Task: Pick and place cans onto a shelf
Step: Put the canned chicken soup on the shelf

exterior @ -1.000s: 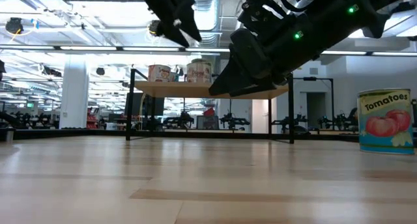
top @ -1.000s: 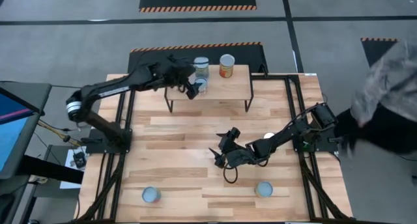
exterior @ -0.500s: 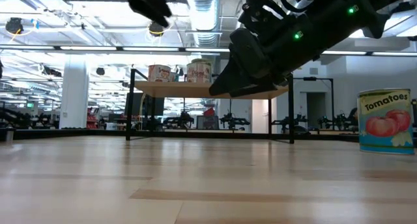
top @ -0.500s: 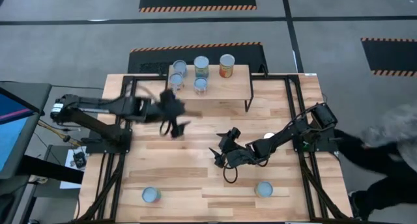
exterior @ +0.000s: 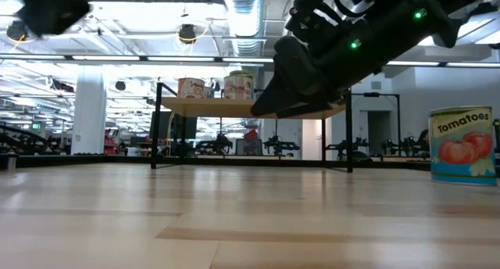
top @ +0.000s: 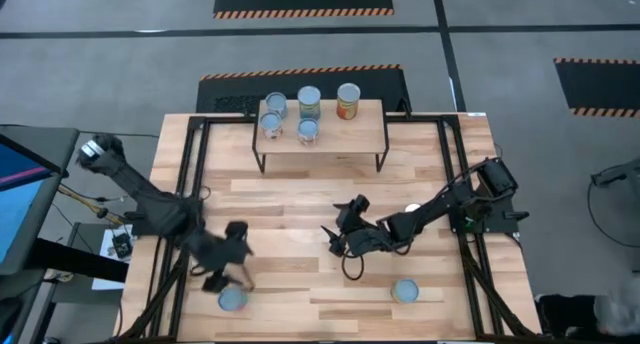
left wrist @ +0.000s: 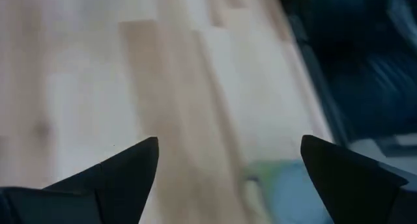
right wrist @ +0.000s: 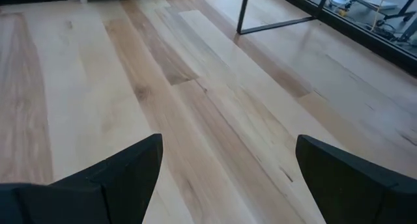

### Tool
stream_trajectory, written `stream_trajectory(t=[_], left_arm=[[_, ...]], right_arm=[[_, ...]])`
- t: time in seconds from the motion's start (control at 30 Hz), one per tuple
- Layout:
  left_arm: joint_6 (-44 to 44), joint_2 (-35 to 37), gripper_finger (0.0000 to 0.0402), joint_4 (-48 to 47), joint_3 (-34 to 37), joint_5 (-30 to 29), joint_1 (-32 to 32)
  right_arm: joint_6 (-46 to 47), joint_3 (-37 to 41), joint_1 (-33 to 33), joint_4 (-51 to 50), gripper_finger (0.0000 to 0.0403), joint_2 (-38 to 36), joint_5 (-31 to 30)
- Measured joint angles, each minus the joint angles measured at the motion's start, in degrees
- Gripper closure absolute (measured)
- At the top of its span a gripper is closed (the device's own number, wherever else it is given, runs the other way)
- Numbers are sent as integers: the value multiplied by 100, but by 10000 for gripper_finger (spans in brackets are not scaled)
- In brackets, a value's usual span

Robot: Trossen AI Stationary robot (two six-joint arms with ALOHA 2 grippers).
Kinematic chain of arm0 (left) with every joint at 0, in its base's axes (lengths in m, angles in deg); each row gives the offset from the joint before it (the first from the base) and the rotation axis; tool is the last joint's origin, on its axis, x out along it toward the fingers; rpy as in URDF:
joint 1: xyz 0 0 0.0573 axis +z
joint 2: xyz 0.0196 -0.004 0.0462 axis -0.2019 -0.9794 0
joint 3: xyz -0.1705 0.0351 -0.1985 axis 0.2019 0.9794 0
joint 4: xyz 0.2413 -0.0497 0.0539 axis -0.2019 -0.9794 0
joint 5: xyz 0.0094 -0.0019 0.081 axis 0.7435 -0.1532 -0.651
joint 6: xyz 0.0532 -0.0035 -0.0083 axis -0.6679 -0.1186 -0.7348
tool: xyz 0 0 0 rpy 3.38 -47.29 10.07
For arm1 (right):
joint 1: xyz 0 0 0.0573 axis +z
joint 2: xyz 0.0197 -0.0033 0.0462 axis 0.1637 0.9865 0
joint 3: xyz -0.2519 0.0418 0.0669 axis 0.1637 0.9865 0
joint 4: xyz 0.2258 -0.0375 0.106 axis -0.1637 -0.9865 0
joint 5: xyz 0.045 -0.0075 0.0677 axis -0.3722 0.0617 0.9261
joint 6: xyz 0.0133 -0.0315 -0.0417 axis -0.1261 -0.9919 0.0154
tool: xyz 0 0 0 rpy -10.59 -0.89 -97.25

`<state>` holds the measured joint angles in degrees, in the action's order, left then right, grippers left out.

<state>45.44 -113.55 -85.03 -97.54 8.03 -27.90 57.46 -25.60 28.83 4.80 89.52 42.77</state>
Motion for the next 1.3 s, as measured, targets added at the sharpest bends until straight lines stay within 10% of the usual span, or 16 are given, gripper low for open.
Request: stream_trajectory(t=[0.57,1.1,1.3], left_arm=[[1151,-533,40,1185,647,-813,-1795],[1129,-1624,41,1450,645,-603,-1920],[975,-1622,101,1475,640,-693,-1676]], right_arm=[[437,0,-196,3,27,0,295],[389,0,-283,46,27,0,327],[349,0,-308,43,30,0,362]])
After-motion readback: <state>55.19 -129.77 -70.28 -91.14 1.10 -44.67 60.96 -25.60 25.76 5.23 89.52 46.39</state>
